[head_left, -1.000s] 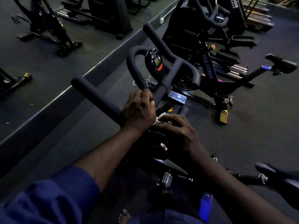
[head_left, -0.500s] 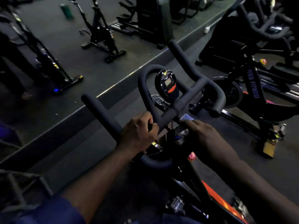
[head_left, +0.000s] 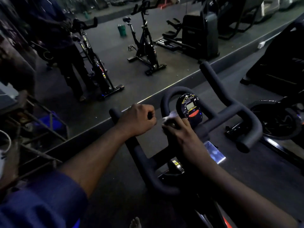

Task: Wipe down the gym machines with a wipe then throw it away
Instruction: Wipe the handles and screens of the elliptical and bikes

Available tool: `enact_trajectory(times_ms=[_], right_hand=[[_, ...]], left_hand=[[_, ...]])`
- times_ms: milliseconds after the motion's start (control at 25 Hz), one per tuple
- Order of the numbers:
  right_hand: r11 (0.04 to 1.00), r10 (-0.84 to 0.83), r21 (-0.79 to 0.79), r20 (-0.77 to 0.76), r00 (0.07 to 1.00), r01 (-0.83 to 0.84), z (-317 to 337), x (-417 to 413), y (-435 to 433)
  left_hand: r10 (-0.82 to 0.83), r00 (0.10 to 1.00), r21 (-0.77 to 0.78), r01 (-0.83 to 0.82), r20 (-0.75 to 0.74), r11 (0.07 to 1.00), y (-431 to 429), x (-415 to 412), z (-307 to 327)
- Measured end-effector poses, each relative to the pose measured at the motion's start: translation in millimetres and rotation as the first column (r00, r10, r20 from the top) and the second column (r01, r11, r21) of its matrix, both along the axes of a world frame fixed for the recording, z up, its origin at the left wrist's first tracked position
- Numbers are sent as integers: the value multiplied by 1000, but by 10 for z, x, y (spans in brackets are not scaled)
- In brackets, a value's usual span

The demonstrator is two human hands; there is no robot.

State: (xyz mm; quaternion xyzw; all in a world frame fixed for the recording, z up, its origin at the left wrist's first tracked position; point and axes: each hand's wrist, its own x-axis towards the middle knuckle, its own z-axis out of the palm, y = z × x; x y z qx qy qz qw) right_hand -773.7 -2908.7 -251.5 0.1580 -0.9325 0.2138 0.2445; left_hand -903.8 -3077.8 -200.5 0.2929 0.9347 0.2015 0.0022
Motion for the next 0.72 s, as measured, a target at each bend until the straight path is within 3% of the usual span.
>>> enact_trajectory(times_ms=[160,240,320,400,480,560,640,720], right_hand=[[996,10,86,195,981,-27,78,193,20],[984,-112,153,129,985,91,319,-58,1],[960,-257,110,1,966,256,586,-452,-107],[924,-361,130,-11,932,359,655,-731,-273],[901,-426,142,112,898,410,494,-767,-351],[892,-452,92,171,875,443,388,-577,-411],[863,-505,119,167,847,491,485,-439,-572],[811,-570,209,65,819,547,680,-473,-644]], left_hand=[[-157,987,-149,158,20,976,-14,-312,118],[-235,972,-236,228,-4,945,0,-476,194],[-305,951,-321,277,-40,906,-32,-673,296],[-383,917,-411,309,-111,858,-94,-854,326],[-456,883,-380,385,-114,841,-155,-978,252],[-497,868,-280,473,-16,835,-165,-985,155],[-568,823,-267,546,-7,794,-148,-999,73],[-635,771,-285,600,-42,747,-112,-981,46]])
